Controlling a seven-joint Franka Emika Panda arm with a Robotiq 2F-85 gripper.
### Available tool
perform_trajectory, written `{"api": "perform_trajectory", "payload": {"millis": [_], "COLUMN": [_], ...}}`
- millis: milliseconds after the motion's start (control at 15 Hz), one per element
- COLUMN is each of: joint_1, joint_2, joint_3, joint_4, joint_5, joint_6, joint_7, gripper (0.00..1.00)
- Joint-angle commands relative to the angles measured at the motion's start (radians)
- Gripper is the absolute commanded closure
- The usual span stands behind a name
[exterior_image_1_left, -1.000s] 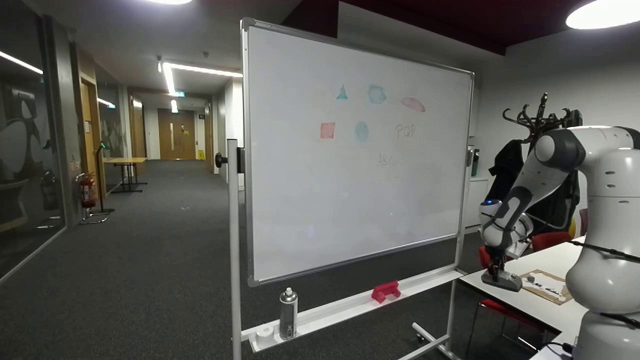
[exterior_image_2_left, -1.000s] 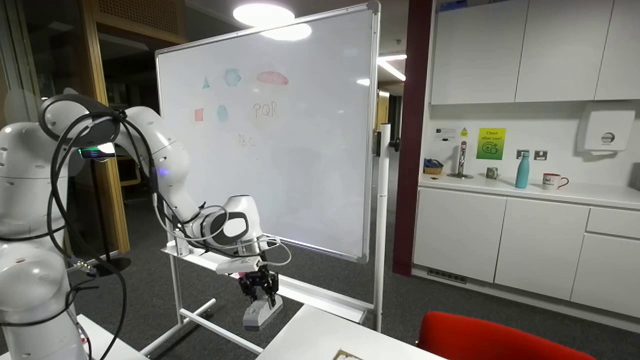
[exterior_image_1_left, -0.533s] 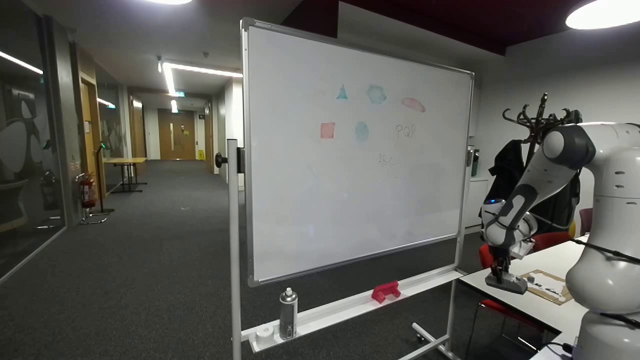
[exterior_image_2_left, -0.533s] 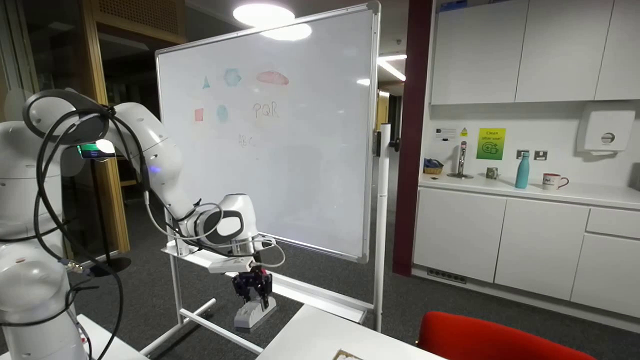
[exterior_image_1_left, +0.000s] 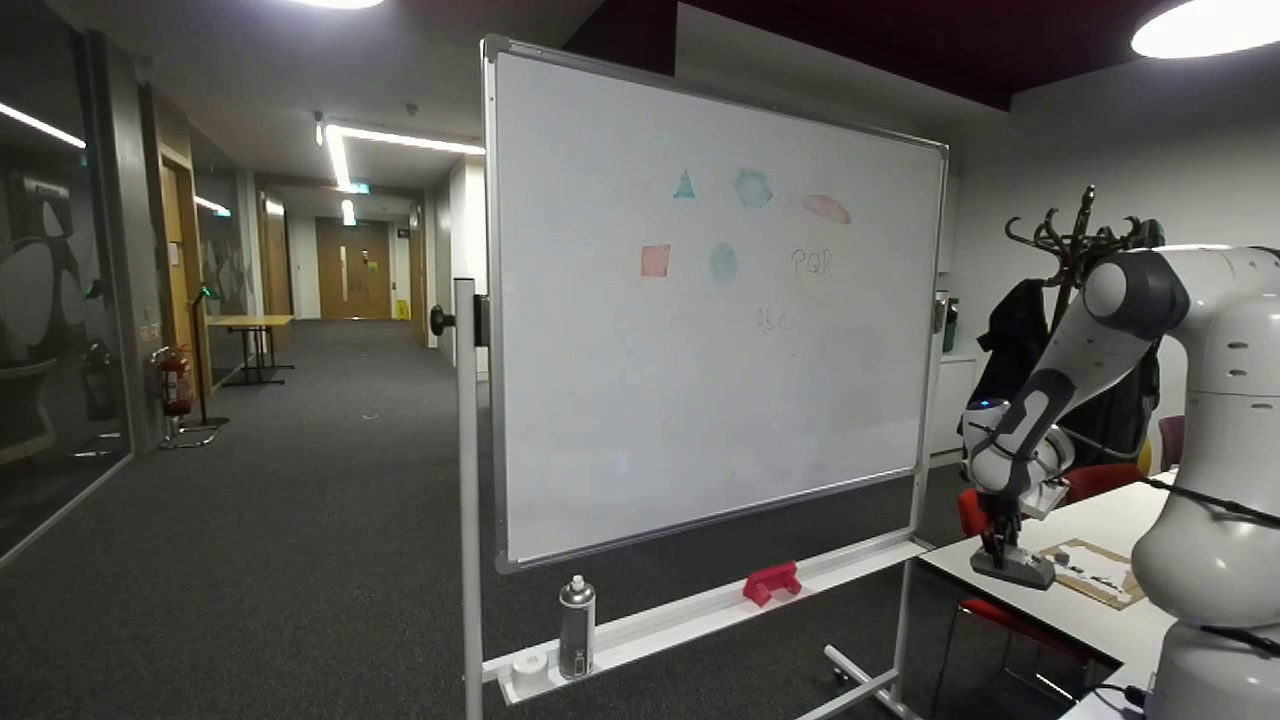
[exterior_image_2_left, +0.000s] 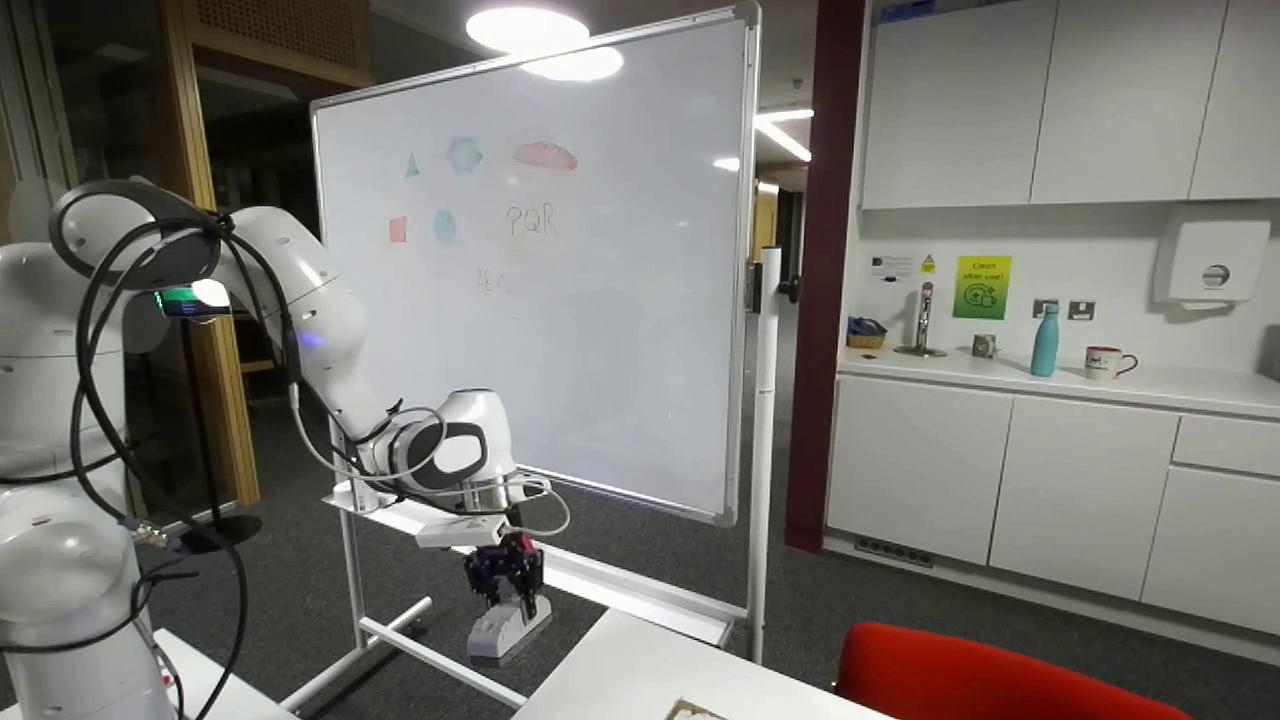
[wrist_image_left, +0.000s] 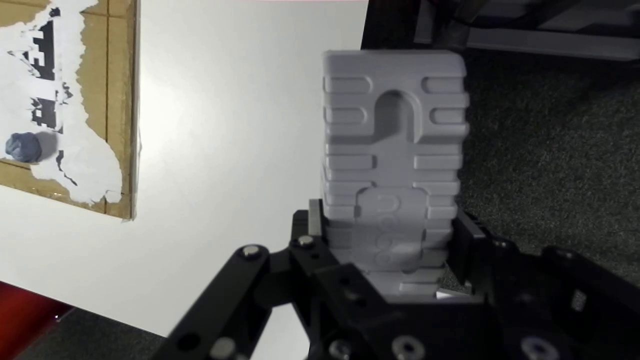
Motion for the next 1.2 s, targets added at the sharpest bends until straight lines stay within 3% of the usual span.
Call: {"api": "perform_trajectory", "payload": {"millis": [0,1000,1067,1133], "joint_1": [0.001,0.001,0.009,0.015], "joint_2": [-0.001,-0.001,-0.008,-0.017], "joint_3": [-0.001,-0.001,0.002,0.006], "joint_4": [0.001,0.001,-0.002,-0.007], "joint_5": [0.002,0.002,-0.011,-0.012], "joint_6": [-0.003,-0.003,0.006,0.001], "joint_7": [-0.002,-0.002,0.015,0.016], "gripper": [0.42,0.42,0.67,0.67]}}
